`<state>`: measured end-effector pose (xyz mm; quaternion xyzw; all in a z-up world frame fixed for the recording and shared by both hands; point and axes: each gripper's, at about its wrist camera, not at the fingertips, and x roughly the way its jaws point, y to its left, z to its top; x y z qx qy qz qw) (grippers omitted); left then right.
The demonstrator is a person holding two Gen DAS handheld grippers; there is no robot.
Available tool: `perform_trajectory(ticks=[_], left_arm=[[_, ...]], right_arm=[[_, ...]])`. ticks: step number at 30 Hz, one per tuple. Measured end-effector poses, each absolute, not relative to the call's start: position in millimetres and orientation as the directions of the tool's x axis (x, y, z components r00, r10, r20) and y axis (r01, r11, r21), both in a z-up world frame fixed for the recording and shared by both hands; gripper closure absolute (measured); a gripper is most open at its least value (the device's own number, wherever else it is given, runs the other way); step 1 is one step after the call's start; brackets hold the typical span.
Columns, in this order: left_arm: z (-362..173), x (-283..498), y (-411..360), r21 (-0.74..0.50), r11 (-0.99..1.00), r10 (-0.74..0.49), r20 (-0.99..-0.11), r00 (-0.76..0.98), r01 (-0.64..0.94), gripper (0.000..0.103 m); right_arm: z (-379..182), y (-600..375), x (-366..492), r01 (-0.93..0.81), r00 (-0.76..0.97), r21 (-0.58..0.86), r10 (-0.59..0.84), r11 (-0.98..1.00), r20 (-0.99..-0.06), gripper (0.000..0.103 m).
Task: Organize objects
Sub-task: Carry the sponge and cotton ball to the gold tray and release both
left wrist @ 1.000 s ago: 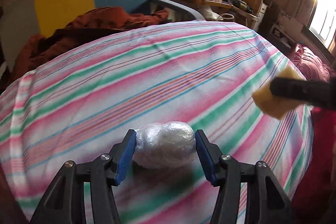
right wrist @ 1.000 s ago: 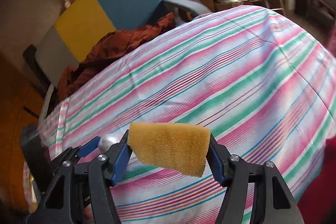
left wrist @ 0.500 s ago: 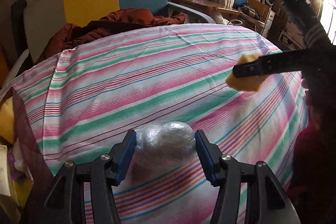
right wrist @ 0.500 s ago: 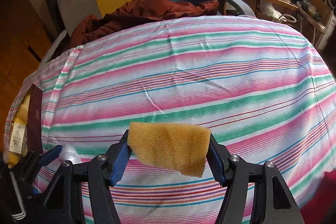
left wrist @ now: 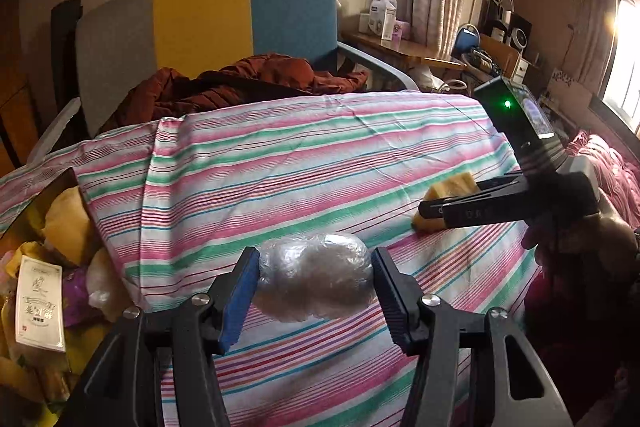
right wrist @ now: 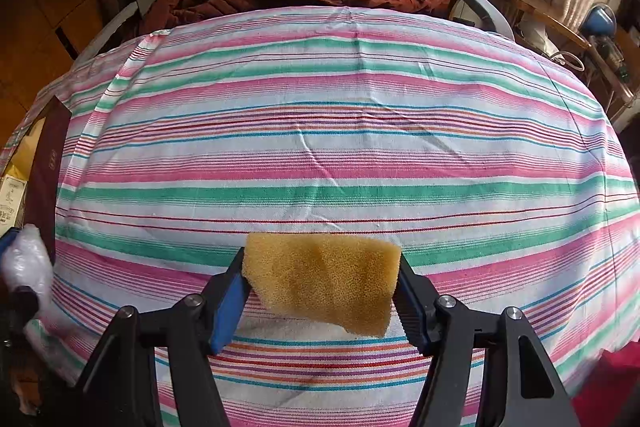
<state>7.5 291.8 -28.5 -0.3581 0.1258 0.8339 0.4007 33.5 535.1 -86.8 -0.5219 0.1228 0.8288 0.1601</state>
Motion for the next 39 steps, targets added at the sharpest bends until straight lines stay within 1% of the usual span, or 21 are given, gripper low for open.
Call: perform_trajectory(ticks=[14, 18, 22, 26, 29, 32, 37, 39], left_arm=[[1, 2, 237, -0.128, -0.704, 0.587, -0.658, -0.471, -0.699, 0.045], [9, -3, 209, -0.146, -0.729, 0.582, -0.646, -0.493, -0.669, 0.045], [18, -12, 173, -0.181, -0.769, 0.571, -0.627, -0.530, -0.613, 0.045], [26, -21, 131, -0.198, -0.818, 0.534, -0.609, -0.586, -0.540, 0.045], [29, -30, 95, -0.190, -0.863, 0.480, -0.600, -0.640, -0.468, 0.045], [29, -40, 55, -0.218, -0.901, 0.428, -0.599, -0.677, -0.376, 0.045], [23, -55, -3, -0.247, -0.941, 0.338, -0.616, -0.711, -0.233, 0.045], [19, -58, -20, -0.271, -0.943, 0.327, -0.624, -0.710, -0.195, 0.045]], right_arm=[[-87, 528, 30, -0.384, -0.399, 0.004, 0.162, -0.923, -0.903, 0.037], [-85, 523, 28, -0.374, -0.390, -0.005, 0.162, -0.927, -0.907, 0.037], [-69, 495, 22, -0.322, -0.427, 0.016, 0.130, -0.947, -0.895, 0.037], [-45, 446, 10, -0.220, -0.498, 0.057, 0.062, -0.974, -0.865, 0.037], [-26, 402, -1, -0.128, -0.553, 0.093, -0.007, -0.987, -0.833, 0.037], [-10, 355, -11, -0.037, -0.594, 0.138, -0.089, -0.990, -0.799, 0.037], [4, 284, -25, 0.115, -0.608, 0.201, -0.229, -0.973, -0.760, 0.037], [4, 265, -28, 0.162, -0.601, 0.212, -0.267, -0.964, -0.753, 0.037]])
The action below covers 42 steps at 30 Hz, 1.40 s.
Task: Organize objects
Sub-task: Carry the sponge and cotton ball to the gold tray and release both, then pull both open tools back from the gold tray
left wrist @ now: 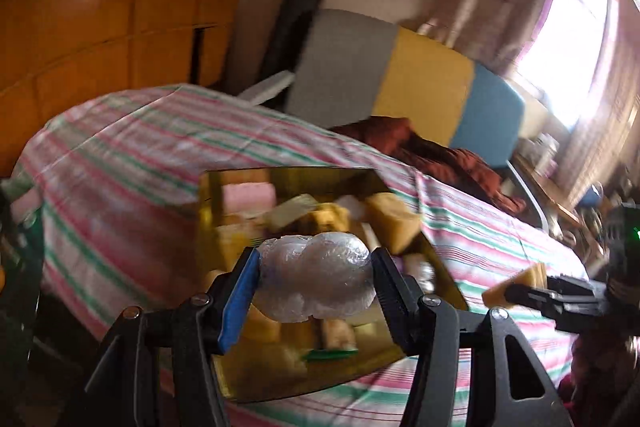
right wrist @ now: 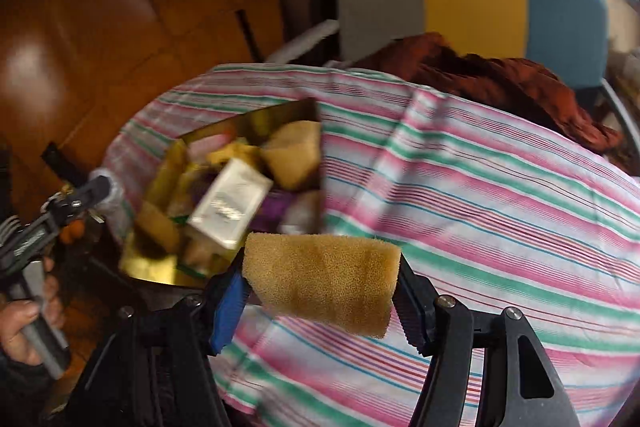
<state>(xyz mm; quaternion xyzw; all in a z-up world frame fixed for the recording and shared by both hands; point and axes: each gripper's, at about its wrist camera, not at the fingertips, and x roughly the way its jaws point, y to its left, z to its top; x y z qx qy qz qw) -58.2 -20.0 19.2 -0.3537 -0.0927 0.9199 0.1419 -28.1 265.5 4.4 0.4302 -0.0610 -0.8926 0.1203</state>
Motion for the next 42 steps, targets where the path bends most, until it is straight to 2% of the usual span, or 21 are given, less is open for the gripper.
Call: perform_trajectory(ticks=[5, 12, 17, 19, 21, 22, 25, 28, 31, 36, 40, 42], left_arm=[[13, -65, -43, -0.314, -0.940, 0.311, -0.633, -0.709, -0.133, 0.045], [14, -80, -30, -0.361, -0.918, 0.372, -0.629, -0.683, -0.167, 0.045], [14, -97, -8, -0.328, -0.924, 0.371, -0.630, -0.682, -0.198, 0.044], [11, -105, -1, -0.317, -0.928, 0.362, -0.646, -0.672, -0.195, 0.042], [6, -111, 5, -0.323, -0.924, 0.374, -0.653, -0.658, -0.205, 0.039], [4, -113, 8, -0.314, -0.929, 0.361, -0.664, -0.655, -0.195, 0.036], [-4, -116, 13, -0.309, -0.931, 0.361, -0.682, -0.636, -0.197, 0.033], [-11, -117, 16, -0.301, -0.934, 0.354, -0.696, -0.624, -0.194, 0.024], [-14, -115, 11, -0.306, -0.937, 0.341, -0.700, -0.628, -0.167, 0.023], [-9, -101, 8, -0.240, -0.955, 0.294, -0.695, -0.656, -0.174, 0.022], [-3, -84, 8, -0.132, -0.981, 0.193, -0.680, -0.707, -0.141, 0.021], [0, -77, 9, -0.084, -0.990, 0.143, -0.674, -0.725, -0.117, 0.021]], right_arm=[[-3, 232, -40, 0.231, -0.577, 0.209, -0.307, -0.950, -0.757, 0.037], [-19, 216, -58, 0.246, -0.544, 0.206, -0.311, -0.947, -0.780, 0.036], [-29, 216, -65, 0.254, -0.514, 0.205, -0.312, -0.945, -0.799, 0.035], [-34, 212, -69, 0.262, -0.503, 0.189, -0.301, -0.946, -0.810, 0.030], [-38, 210, -72, 0.254, -0.514, 0.175, -0.286, -0.951, -0.809, 0.006], [-40, 210, -72, 0.242, -0.519, 0.180, -0.284, -0.953, -0.806, 0.004], [-47, 215, -73, 0.215, -0.506, 0.212, -0.294, -0.953, -0.811, 0.003], [-51, 217, -70, 0.209, -0.495, 0.210, -0.288, -0.955, -0.820, 0.003], [-52, 218, -67, 0.201, -0.498, 0.217, -0.290, -0.955, -0.817, 0.003], [-49, 216, -65, 0.198, -0.522, 0.198, -0.274, -0.960, -0.808, 0.003], [-44, 210, -60, 0.192, -0.549, 0.163, -0.243, -0.968, -0.800, 0.003], [-40, 207, -55, 0.176, -0.573, 0.133, -0.211, -0.975, -0.792, 0.000]])
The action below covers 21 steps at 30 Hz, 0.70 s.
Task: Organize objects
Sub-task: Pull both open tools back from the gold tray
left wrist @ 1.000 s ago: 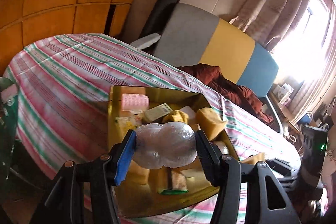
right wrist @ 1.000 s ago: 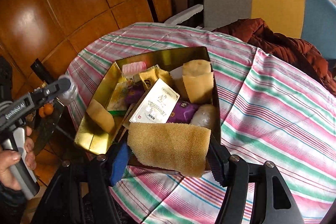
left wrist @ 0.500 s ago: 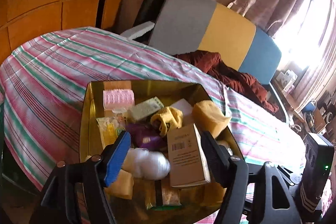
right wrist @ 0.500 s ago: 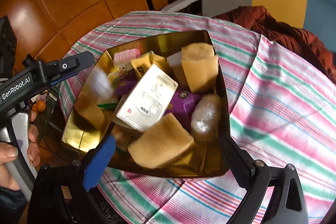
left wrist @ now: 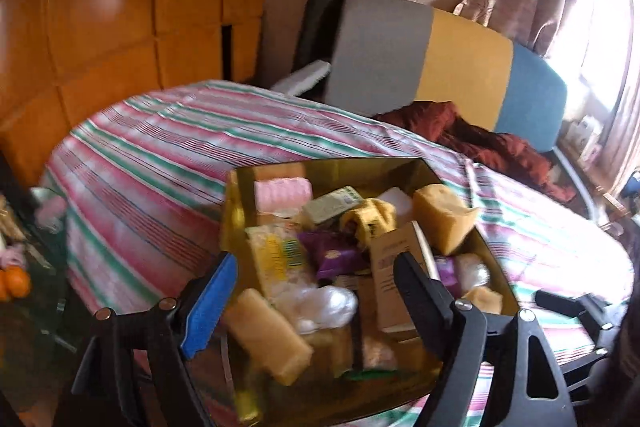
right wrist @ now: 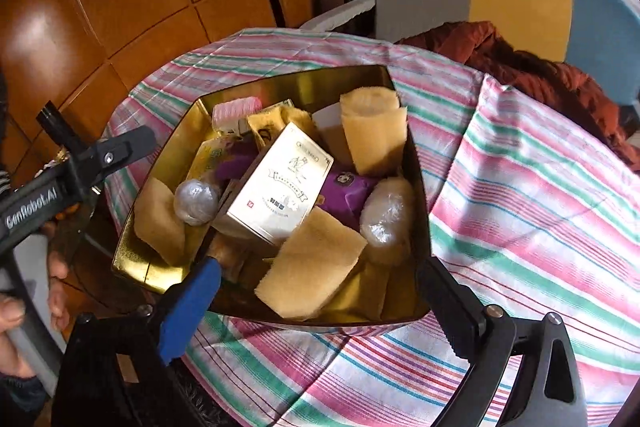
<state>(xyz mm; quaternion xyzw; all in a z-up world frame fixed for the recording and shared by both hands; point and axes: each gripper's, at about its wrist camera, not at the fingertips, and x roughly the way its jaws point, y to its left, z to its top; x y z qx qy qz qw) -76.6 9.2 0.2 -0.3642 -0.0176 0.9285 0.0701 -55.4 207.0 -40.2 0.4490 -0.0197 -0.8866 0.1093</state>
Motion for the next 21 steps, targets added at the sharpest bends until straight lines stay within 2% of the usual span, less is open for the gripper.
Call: perform_trajectory(ticks=[6, 11, 13, 16, 21], left_arm=[[4, -58, 7, -0.061, -0.997, 0.078, -0.671, -0.738, -0.049, 0.021], [13, -41, 17, 0.083, -0.990, -0.141, -0.629, -0.764, 0.114, 0.021], [17, -33, 24, 0.130, -0.984, -0.178, -0.602, -0.779, 0.124, 0.021], [22, -21, 27, 0.099, -0.993, -0.117, -0.597, -0.794, 0.071, 0.021], [22, -12, 33, 0.026, -0.999, -0.001, -0.637, -0.771, -0.020, 0.021]], right_arm=[[-28, 203, -39, 0.125, -0.645, 0.056, -0.124, -0.991, -0.754, 0.000], [-24, 203, -30, 0.097, -0.668, 0.040, -0.094, -0.995, -0.738, 0.000], [-25, 204, -27, 0.098, -0.665, 0.052, -0.104, -0.994, -0.739, 0.000], [-26, 204, -23, 0.100, -0.663, 0.058, -0.110, -0.993, -0.741, 0.000], [-25, 204, -15, 0.094, -0.672, 0.060, -0.108, -0.994, -0.732, 0.000]])
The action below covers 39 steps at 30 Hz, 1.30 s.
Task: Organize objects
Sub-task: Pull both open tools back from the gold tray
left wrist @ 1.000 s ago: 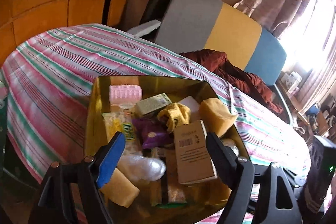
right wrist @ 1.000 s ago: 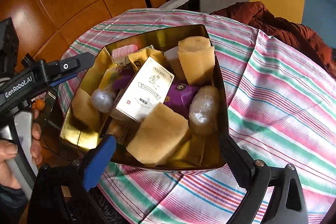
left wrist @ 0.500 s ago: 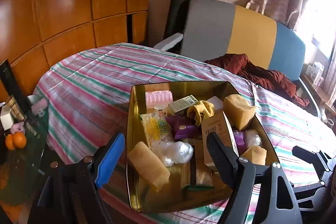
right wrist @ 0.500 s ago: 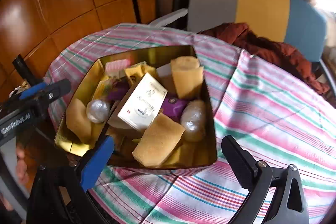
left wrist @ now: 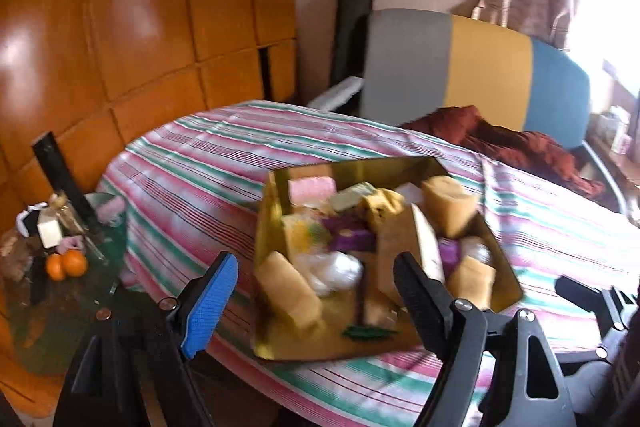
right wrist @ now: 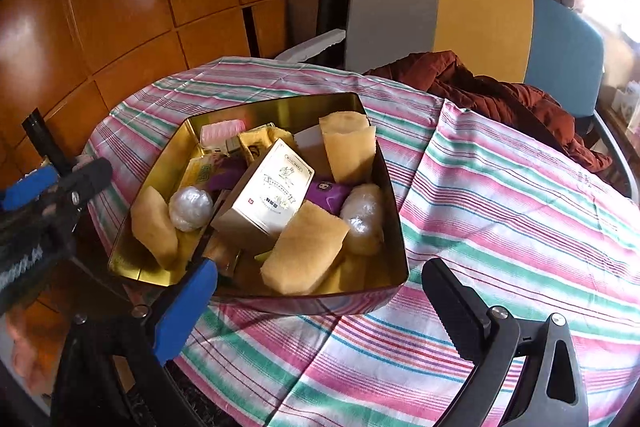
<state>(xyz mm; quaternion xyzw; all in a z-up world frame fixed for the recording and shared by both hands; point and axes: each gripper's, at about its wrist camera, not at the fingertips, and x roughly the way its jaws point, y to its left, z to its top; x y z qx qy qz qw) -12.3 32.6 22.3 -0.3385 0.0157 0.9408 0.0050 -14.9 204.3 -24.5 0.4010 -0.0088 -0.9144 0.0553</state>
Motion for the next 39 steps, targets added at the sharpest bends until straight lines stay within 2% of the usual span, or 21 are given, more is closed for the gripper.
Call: perform_trajectory(ticks=[4, 8, 12, 21, 33, 39], left_arm=[[19, -6, 38, -0.014, -0.999, 0.044, -0.651, -0.758, -0.045, 0.022], [15, -4, 39, -0.036, -0.998, 0.064, -0.667, -0.742, -0.054, 0.029], [8, -7, 34, -0.071, -0.996, 0.083, -0.694, -0.715, -0.047, 0.031], [3, -9, 29, -0.059, -0.998, 0.057, -0.693, -0.718, -0.022, 0.031], [4, -5, 29, 0.010, -1.000, -0.017, -0.648, -0.761, 0.013, 0.031], [6, -5, 29, -0.002, -1.000, 0.004, -0.650, -0.760, -0.004, 0.031]], right_arm=[[-20, 211, -11, 0.047, -0.693, 0.052, -0.070, -0.998, -0.717, 0.000], [-18, 218, -12, 0.010, -0.699, 0.061, -0.050, -0.998, -0.714, 0.000], [-19, 215, -13, 0.015, -0.697, 0.053, -0.048, -0.999, -0.716, 0.000], [-25, 205, -16, 0.036, -0.682, 0.037, -0.052, -0.999, -0.729, 0.000], [-29, 202, -18, 0.044, -0.673, 0.028, -0.051, -0.999, -0.738, 0.000], [-30, 203, -19, 0.040, -0.671, 0.028, -0.047, -0.999, -0.740, 0.000]])
